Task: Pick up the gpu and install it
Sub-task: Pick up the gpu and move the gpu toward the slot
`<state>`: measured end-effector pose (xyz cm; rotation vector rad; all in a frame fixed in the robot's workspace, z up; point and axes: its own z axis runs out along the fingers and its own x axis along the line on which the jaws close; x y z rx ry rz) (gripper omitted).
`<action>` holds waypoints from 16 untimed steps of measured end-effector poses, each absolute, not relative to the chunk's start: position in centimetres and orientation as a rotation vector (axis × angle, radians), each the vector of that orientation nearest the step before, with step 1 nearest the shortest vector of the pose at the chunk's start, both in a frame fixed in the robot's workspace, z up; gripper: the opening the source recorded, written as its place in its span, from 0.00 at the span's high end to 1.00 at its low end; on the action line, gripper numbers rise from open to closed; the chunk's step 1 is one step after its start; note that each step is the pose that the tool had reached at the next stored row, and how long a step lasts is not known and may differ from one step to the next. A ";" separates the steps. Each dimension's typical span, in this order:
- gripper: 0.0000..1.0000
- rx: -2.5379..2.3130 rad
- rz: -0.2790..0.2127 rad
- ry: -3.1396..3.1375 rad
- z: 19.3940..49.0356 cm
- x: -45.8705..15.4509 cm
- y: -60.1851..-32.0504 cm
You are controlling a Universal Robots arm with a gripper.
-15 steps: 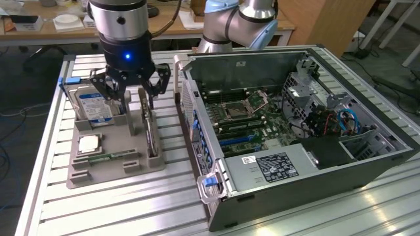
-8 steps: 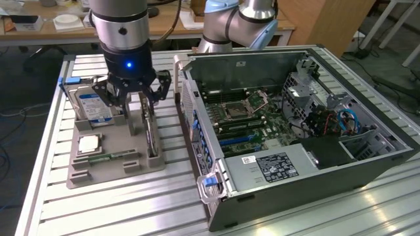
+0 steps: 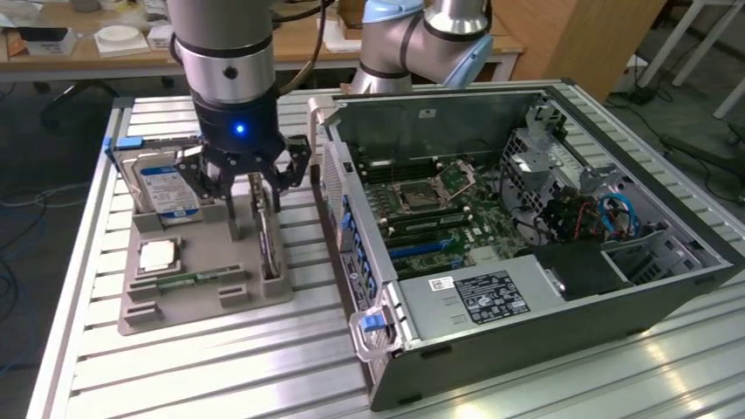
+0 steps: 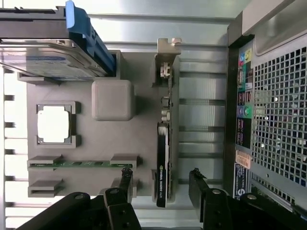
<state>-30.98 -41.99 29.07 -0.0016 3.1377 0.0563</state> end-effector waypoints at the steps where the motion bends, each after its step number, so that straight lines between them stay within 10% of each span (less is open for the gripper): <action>1: 0.41 -0.001 0.056 3.138 28.9 -30.9 -42.0; 16: 0.41 -0.002 0.058 3.138 26.2 -30.7 -42.1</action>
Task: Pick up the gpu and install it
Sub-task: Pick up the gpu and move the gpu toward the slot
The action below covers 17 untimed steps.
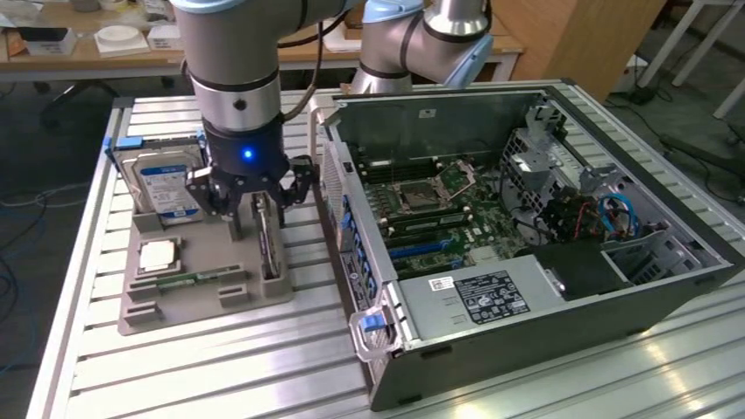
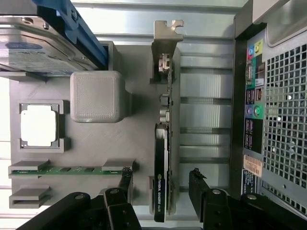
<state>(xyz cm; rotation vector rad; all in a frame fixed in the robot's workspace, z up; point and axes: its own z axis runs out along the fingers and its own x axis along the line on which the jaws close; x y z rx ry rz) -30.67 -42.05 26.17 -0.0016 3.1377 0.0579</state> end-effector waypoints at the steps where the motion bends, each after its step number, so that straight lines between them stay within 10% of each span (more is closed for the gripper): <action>1: 0.41 -0.001 0.058 3.138 26.0 -30.7 -42.1; 17: 0.41 -0.002 0.058 3.138 24.3 -30.7 -42.1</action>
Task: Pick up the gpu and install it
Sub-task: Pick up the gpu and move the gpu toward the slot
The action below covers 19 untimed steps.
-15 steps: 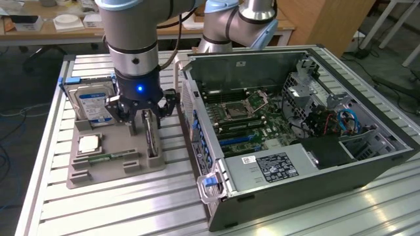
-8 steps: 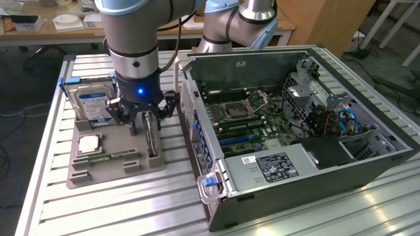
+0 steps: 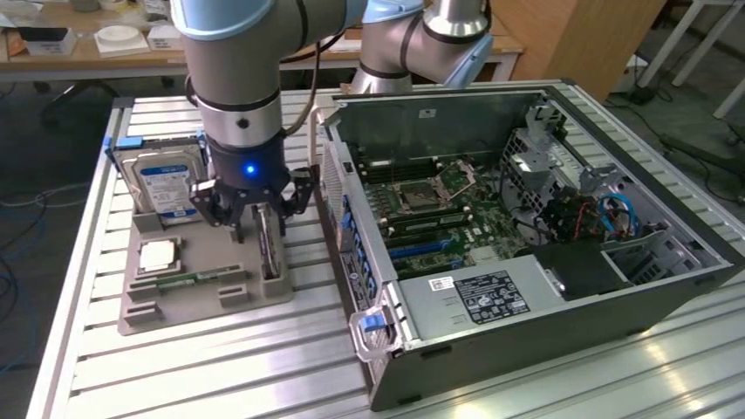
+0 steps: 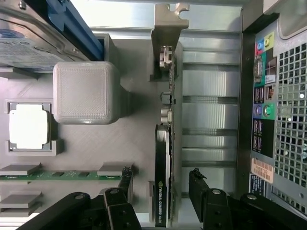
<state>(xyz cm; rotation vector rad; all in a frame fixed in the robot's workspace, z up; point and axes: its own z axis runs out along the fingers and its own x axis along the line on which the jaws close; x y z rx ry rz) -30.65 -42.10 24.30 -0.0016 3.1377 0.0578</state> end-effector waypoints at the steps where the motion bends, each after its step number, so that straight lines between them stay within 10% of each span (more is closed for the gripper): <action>1: 0.41 -0.002 0.058 3.138 24.2 -30.7 -42.1; 19: 0.41 -0.002 0.058 3.138 23.3 -30.7 -40.2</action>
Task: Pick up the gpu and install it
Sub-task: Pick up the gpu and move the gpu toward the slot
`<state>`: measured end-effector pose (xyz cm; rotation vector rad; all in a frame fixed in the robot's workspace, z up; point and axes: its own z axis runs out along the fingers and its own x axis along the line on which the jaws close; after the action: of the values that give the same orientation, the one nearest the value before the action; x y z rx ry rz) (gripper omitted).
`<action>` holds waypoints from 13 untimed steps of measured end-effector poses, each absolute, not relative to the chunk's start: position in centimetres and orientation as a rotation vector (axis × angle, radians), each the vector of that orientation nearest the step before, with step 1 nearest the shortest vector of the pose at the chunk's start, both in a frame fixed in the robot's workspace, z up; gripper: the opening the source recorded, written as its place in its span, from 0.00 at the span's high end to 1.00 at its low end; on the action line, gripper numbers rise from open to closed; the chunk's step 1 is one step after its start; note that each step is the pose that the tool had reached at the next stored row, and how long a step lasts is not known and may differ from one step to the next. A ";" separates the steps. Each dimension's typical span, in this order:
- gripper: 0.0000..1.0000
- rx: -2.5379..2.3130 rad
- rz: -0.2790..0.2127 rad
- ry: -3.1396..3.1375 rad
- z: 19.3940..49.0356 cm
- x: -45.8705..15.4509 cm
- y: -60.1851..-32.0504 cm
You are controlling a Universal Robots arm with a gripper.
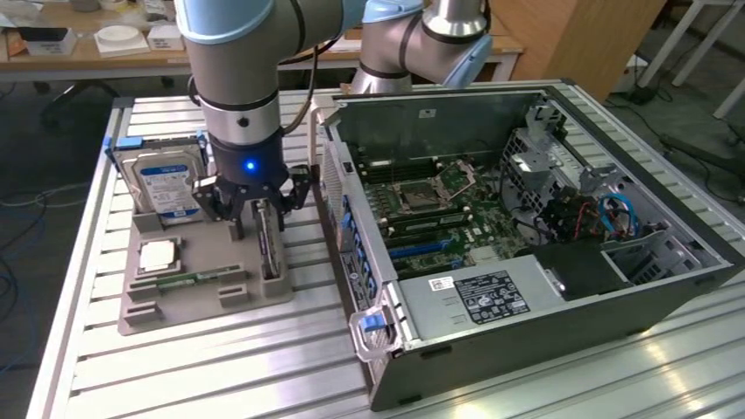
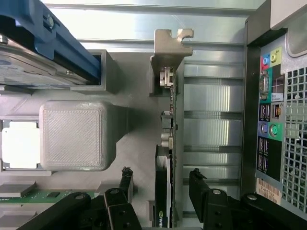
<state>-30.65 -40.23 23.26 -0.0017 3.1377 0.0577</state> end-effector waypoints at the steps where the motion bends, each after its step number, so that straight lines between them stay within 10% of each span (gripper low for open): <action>1: 0.41 -0.002 0.058 3.138 23.3 -30.7 -40.2; 13: 0.49 -0.002 0.058 3.138 23.3 -30.7 -40.2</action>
<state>-30.65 -40.23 23.26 -0.0016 3.1377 0.0577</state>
